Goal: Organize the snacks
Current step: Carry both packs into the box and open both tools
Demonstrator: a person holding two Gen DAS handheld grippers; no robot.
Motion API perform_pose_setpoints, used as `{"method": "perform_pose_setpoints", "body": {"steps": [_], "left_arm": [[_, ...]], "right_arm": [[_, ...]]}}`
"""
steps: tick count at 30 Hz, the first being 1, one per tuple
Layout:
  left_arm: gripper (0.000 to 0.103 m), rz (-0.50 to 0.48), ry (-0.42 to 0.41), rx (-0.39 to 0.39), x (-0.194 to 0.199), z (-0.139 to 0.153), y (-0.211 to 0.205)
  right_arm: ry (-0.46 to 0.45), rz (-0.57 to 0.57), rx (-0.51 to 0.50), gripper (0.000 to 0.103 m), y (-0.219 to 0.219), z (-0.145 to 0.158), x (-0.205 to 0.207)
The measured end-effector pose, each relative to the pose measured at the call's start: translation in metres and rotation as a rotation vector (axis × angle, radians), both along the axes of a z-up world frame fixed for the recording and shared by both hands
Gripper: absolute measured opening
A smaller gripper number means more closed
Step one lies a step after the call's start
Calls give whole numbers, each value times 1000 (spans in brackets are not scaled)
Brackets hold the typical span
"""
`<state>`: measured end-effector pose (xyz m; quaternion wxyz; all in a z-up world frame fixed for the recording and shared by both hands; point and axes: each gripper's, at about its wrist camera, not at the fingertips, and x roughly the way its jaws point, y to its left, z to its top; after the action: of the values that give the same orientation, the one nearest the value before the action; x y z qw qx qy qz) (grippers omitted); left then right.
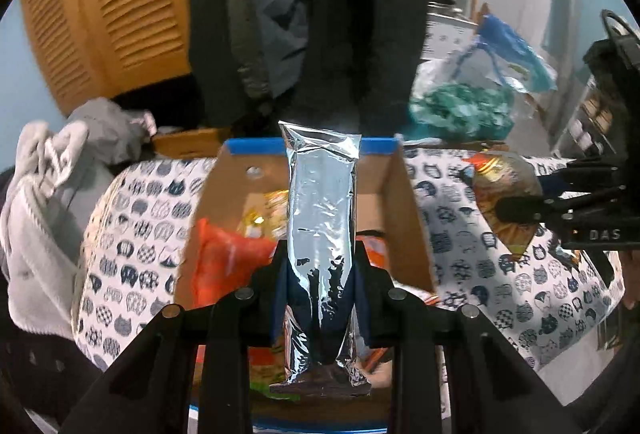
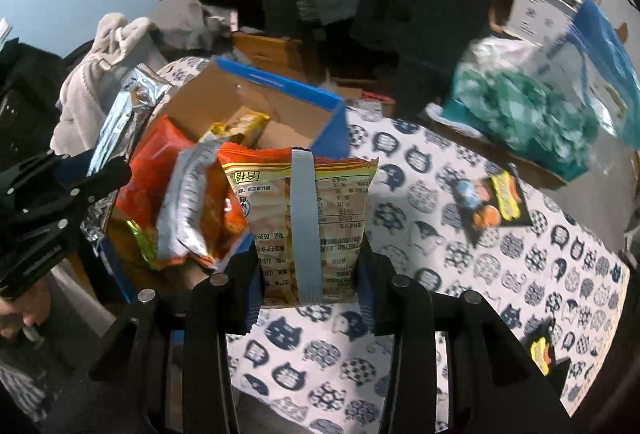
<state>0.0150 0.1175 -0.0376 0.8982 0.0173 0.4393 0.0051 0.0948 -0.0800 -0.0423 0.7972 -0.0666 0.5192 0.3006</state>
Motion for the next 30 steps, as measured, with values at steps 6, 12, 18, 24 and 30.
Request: {"method": "perform_pose_setpoints", "body": {"steps": [6, 12, 18, 24, 30], "left_arm": [[29, 67, 35, -20, 2, -17, 33], [29, 99, 94, -46, 4, -43, 51], [29, 100, 136, -45, 5, -59, 54], [38, 96, 139, -52, 4, -59, 52], [60, 102, 95, -29, 0, -48, 52]], "right_arm": [[1, 48, -2, 38, 37, 1, 4], [9, 82, -18, 38, 69, -4, 11], [21, 99, -26, 38, 92, -10, 19], [34, 107, -28, 38, 107, -17, 27], [39, 93, -22, 44, 108, -21, 32]]}}
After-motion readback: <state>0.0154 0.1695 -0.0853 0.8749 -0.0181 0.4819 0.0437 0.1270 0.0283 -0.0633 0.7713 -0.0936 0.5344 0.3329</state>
